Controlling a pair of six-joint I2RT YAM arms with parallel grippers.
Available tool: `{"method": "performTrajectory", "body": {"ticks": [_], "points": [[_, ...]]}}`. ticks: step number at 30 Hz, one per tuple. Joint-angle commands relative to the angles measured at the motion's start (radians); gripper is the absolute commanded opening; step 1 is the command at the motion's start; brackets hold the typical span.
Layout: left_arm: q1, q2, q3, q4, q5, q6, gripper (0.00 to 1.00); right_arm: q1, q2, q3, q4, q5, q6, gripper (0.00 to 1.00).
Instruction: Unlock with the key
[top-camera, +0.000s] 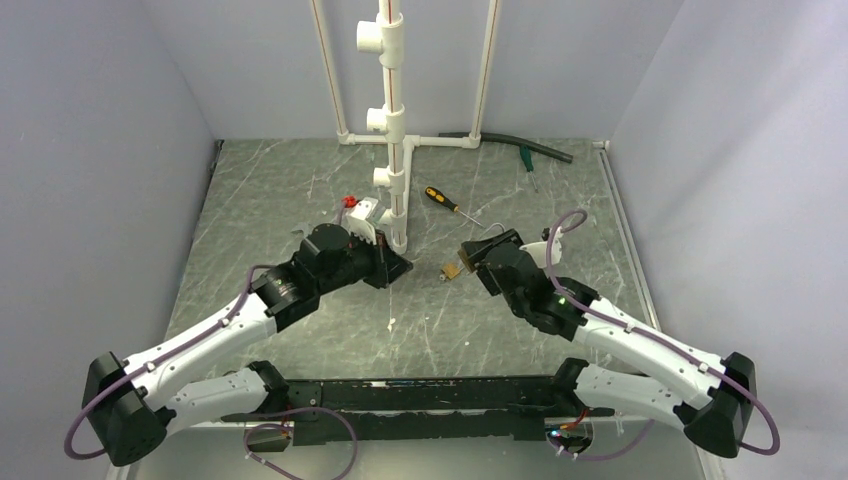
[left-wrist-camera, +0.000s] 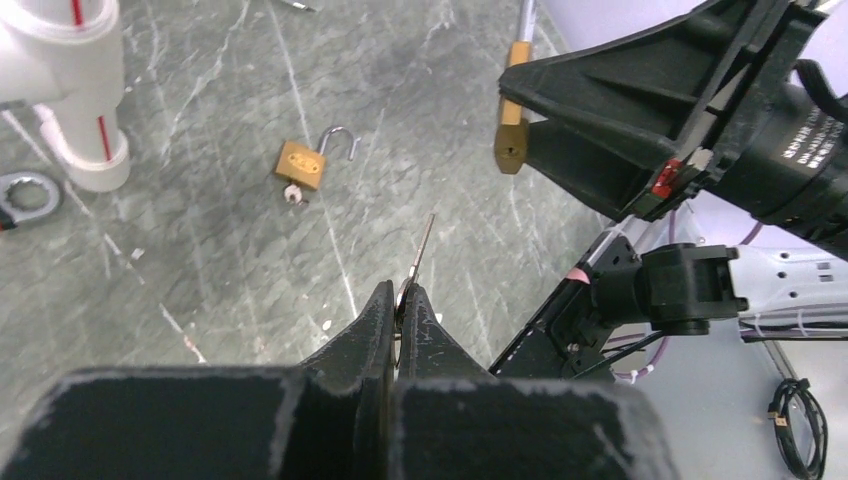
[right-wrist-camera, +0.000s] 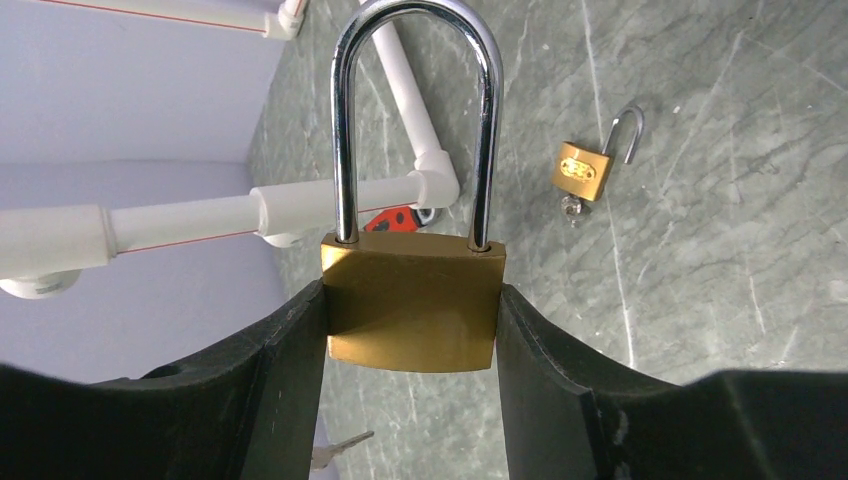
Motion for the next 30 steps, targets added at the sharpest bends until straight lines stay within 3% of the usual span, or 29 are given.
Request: {"method": "performTrajectory", "body": {"ticks": [1, 30], "points": [[-0.009, 0.012, 0.011, 0.137, 0.064, -0.025, 0.00, 0.002, 0.000, 0.071, 0.130, 0.014, -0.012, 0.00], [-0.080, 0.107, -0.004, 0.322, 0.002, -0.033, 0.00, 0.011, 0.011, 0.083, 0.282, -0.063, 0.018, 0.00]]}}
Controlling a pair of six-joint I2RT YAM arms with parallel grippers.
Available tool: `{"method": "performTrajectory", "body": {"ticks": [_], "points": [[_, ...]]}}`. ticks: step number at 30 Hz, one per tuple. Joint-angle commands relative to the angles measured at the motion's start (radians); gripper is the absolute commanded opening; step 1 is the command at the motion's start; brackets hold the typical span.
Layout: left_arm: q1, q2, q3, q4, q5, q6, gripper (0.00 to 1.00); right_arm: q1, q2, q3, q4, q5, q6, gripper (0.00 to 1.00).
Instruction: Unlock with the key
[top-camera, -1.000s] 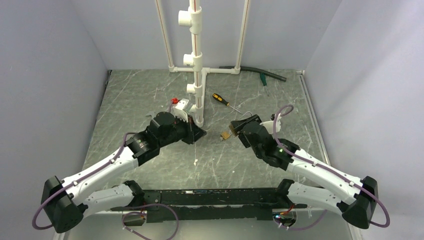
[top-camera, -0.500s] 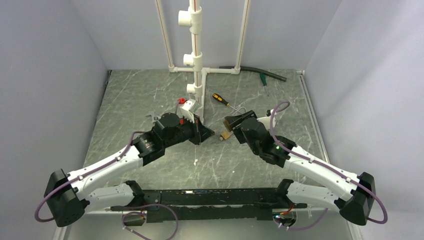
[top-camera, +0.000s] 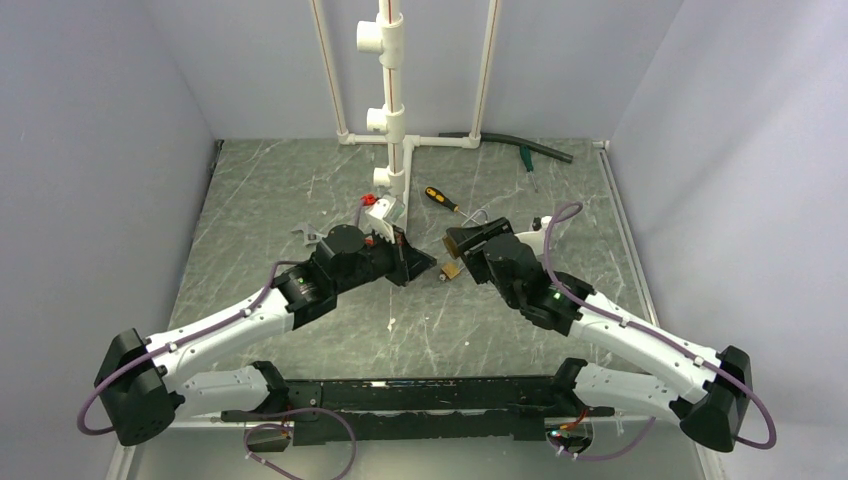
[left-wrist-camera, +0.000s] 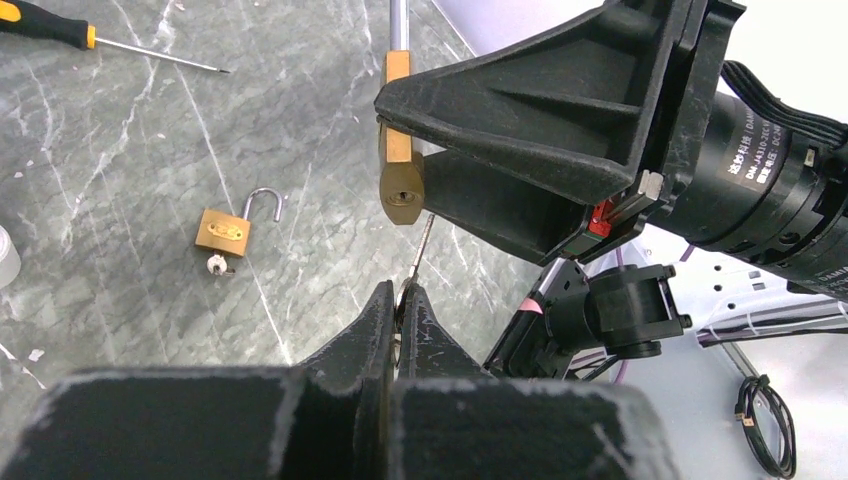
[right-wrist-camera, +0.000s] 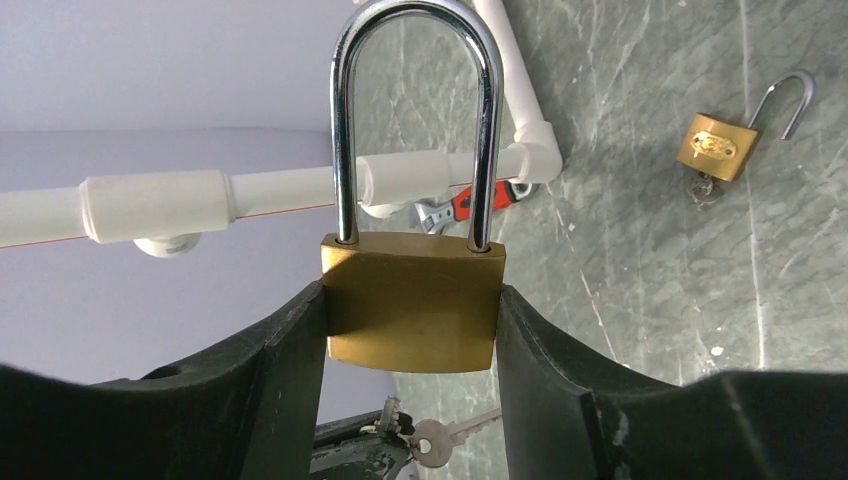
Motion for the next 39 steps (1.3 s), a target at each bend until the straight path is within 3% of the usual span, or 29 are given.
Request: {"method": "performTrajectory", "body": {"ticks": [1, 39], "points": [[-0.006, -0.003, -0.004, 0.074, -0.019, -0.013, 0.00, 0.008, -0.038, 0.036, 0.127, -0.002, 0.023, 0.00], [-0.006, 0.003, -0.011, 0.095, -0.034, -0.033, 0.00, 0.012, -0.033, -0.006, 0.192, -0.029, -0.005, 0.00]]}}
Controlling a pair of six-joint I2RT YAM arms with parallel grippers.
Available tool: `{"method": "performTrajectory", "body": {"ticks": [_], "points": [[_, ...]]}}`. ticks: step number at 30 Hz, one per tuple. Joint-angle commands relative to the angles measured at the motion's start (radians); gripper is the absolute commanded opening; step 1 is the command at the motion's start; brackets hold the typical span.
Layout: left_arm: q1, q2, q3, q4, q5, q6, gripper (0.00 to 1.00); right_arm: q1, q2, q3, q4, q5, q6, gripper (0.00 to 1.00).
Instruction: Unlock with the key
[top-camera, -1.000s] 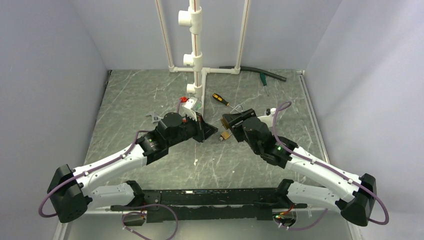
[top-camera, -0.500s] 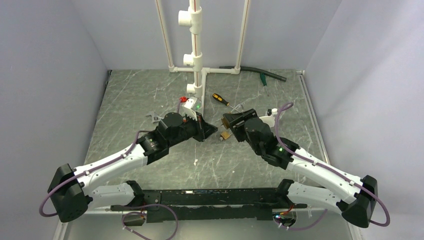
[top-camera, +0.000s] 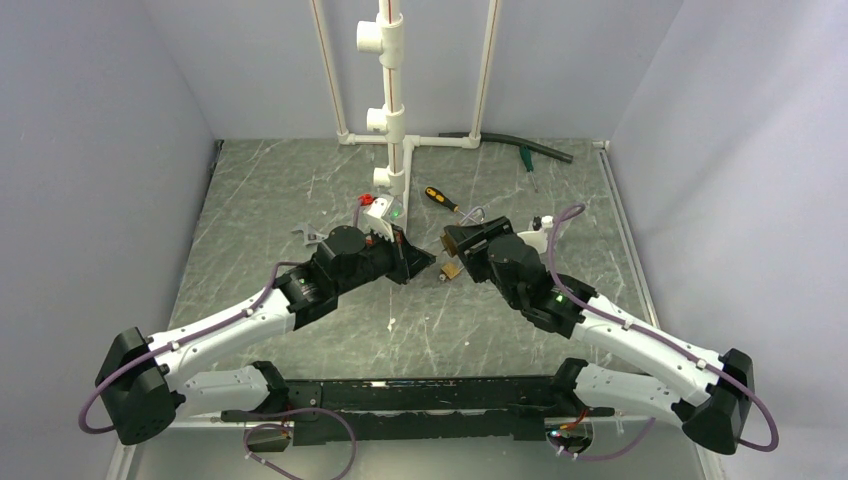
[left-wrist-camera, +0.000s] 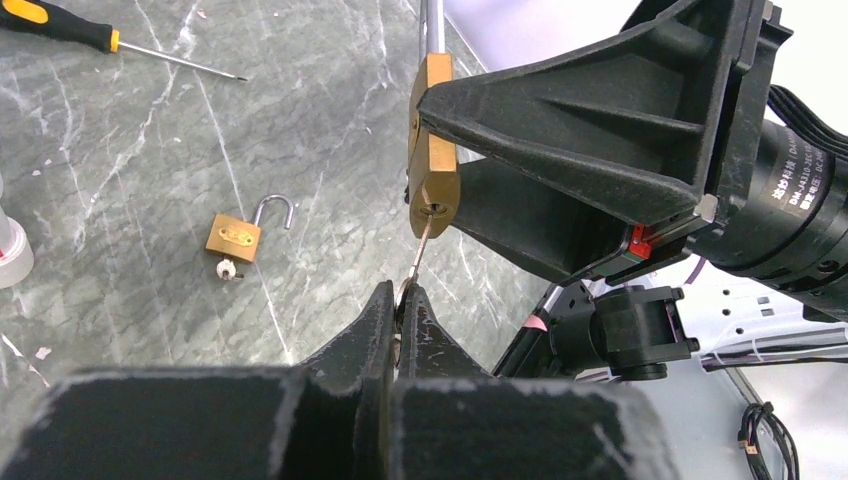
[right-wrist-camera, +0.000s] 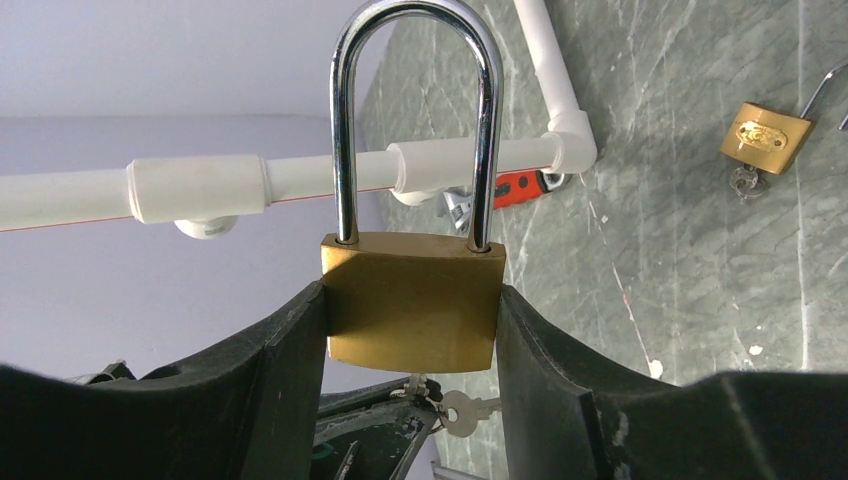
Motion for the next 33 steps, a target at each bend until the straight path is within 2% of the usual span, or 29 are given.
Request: {"method": "performTrajectory", "body": {"ticks": [1, 24, 33], "points": [[-0.004, -0.005, 0.001, 0.066, 0.010, -0.009, 0.00, 0.007, -0.011, 0.009, 0.139, -0.002, -0.005, 0.00], [-0.005, -0.063, 0.009, -0.016, -0.082, 0.026, 0.00, 0.011, 0.017, 0.021, 0.156, -0.024, -0.062, 0.00], [-0.004, -0.048, -0.007, 0.020, -0.081, 0.009, 0.00, 0.013, 0.049, 0.034, 0.166, -0.040, -0.065, 0.00]]}}
